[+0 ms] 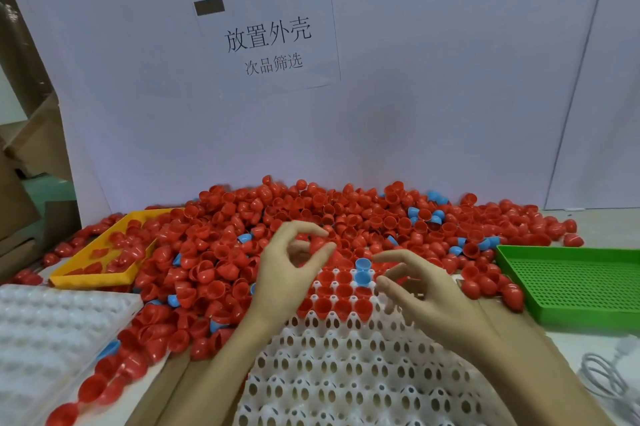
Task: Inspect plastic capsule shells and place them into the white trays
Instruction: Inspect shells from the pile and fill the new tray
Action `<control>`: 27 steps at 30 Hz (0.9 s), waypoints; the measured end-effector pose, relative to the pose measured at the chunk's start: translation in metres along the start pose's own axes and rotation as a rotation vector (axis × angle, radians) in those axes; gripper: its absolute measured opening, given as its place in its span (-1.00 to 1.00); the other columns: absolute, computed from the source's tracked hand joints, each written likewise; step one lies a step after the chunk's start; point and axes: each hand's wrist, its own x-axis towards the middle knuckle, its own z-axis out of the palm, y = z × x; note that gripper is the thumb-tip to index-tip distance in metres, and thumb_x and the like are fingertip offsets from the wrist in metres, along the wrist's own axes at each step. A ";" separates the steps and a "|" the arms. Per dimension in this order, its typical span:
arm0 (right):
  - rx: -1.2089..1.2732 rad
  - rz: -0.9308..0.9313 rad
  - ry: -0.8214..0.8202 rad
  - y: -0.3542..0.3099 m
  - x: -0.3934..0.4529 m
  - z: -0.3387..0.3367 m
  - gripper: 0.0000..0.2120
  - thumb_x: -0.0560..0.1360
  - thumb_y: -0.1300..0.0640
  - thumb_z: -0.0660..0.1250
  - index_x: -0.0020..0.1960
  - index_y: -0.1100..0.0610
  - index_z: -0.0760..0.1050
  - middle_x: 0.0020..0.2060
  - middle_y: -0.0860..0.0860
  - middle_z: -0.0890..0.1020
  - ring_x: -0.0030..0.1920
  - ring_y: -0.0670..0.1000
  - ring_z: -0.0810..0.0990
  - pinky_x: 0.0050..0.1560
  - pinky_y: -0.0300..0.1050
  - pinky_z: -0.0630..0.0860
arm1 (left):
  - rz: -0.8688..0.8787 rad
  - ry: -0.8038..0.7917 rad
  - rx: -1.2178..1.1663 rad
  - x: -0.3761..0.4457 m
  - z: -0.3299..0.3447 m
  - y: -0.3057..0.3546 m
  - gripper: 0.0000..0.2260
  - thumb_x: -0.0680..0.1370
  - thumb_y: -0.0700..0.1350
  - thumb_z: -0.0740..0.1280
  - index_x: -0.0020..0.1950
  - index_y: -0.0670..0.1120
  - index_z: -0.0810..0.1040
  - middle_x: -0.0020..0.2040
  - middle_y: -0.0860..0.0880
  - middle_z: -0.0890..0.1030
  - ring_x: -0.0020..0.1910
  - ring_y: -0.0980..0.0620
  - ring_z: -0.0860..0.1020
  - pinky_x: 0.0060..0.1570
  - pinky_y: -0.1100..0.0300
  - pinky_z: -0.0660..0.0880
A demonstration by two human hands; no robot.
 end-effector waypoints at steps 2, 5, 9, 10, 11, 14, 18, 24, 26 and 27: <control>0.087 0.015 -0.063 -0.004 -0.002 0.000 -0.56 0.56 0.01 0.49 0.41 -0.19 0.49 0.03 -0.05 0.71 -0.06 -0.01 0.75 -0.19 -0.13 0.67 | -0.100 -0.121 -0.178 -0.016 0.013 0.008 -0.87 0.54 -0.14 0.55 0.01 0.01 0.64 0.05 0.04 0.71 -0.01 0.00 0.73 0.02 0.19 0.65; 0.101 -0.019 -0.068 -0.006 -0.005 0.003 -0.59 0.52 0.03 0.54 0.32 -0.17 0.58 0.10 0.01 0.68 -0.03 0.02 0.75 -0.14 -0.10 0.70 | -0.143 -0.234 -0.348 -0.031 0.021 0.009 -0.86 0.54 -0.26 0.54 -0.02 -0.12 0.61 0.13 -0.02 0.70 0.04 -0.04 0.73 0.03 0.19 0.64; 0.073 -0.042 -0.028 -0.006 -0.005 0.006 -0.73 0.50 0.09 0.56 0.18 -0.06 0.66 0.07 -0.04 0.71 -0.03 0.03 0.76 -0.13 -0.05 0.71 | -0.130 -0.262 -0.358 -0.034 0.020 0.004 -0.83 0.52 -0.34 0.53 0.01 -0.19 0.58 0.12 -0.05 0.67 0.08 -0.09 0.72 0.05 0.11 0.66; 0.057 -0.048 -0.019 -0.006 -0.005 0.005 -0.73 0.50 0.10 0.57 0.18 -0.06 0.66 0.08 -0.06 0.71 -0.03 0.02 0.75 -0.14 -0.05 0.70 | -0.125 -0.268 -0.357 -0.034 0.019 0.002 -0.81 0.52 -0.33 0.54 0.03 -0.17 0.59 0.14 -0.05 0.67 0.12 -0.10 0.71 0.08 0.09 0.66; 0.037 -0.061 -0.012 -0.006 -0.005 0.005 -0.72 0.50 0.11 0.57 0.18 -0.06 0.66 0.08 -0.08 0.71 -0.03 0.01 0.73 -0.14 -0.07 0.69 | -0.116 -0.279 -0.356 -0.034 0.017 0.001 -0.79 0.52 -0.31 0.55 0.06 -0.15 0.59 0.15 -0.05 0.67 0.15 -0.11 0.70 0.10 0.09 0.66; -0.024 -0.097 0.008 -0.007 -0.006 0.003 -0.71 0.49 0.14 0.58 0.17 -0.07 0.66 0.06 -0.12 0.72 0.00 -0.01 0.73 -0.09 -0.12 0.67 | -0.095 -0.298 -0.339 -0.035 0.015 -0.002 -0.69 0.52 -0.25 0.57 0.20 -0.06 0.59 0.16 -0.05 0.69 0.18 -0.10 0.69 0.12 0.14 0.64; -0.017 -0.115 0.027 -0.008 -0.007 0.003 -0.72 0.50 0.17 0.58 0.15 -0.07 0.66 0.07 -0.11 0.72 0.00 0.01 0.72 -0.13 -0.18 0.63 | 0.035 -0.220 -0.150 -0.039 0.017 -0.005 -0.60 0.52 -0.14 0.58 0.30 0.12 0.57 0.20 0.05 0.68 0.24 -0.01 0.65 0.18 0.24 0.59; -0.009 -0.120 0.028 -0.008 -0.007 0.003 -0.74 0.49 0.16 0.58 0.13 -0.07 0.67 0.05 -0.11 0.71 -0.11 -0.04 0.69 -0.22 -0.25 0.57 | 0.120 -0.164 -0.061 -0.043 0.019 -0.004 -0.59 0.53 -0.10 0.58 0.30 0.15 0.55 0.21 0.11 0.66 0.25 0.03 0.65 0.19 0.27 0.58; 0.004 -0.125 0.033 -0.008 -0.007 0.003 -0.74 0.49 0.14 0.58 0.13 -0.08 0.67 0.05 -0.12 0.71 -0.13 -0.06 0.68 -0.22 -0.21 0.59 | 0.123 -0.159 -0.080 -0.042 0.019 -0.002 -0.60 0.53 -0.12 0.58 0.29 0.15 0.56 0.21 0.11 0.66 0.24 0.03 0.65 0.19 0.27 0.58; 0.010 -0.126 0.037 -0.008 -0.007 0.003 -0.73 0.49 0.13 0.58 0.14 -0.08 0.67 0.06 -0.12 0.71 -0.14 -0.06 0.68 -0.22 -0.17 0.61 | 0.124 -0.156 -0.094 -0.042 0.019 -0.001 -0.60 0.53 -0.12 0.58 0.29 0.14 0.56 0.20 0.11 0.67 0.24 0.02 0.66 0.18 0.26 0.59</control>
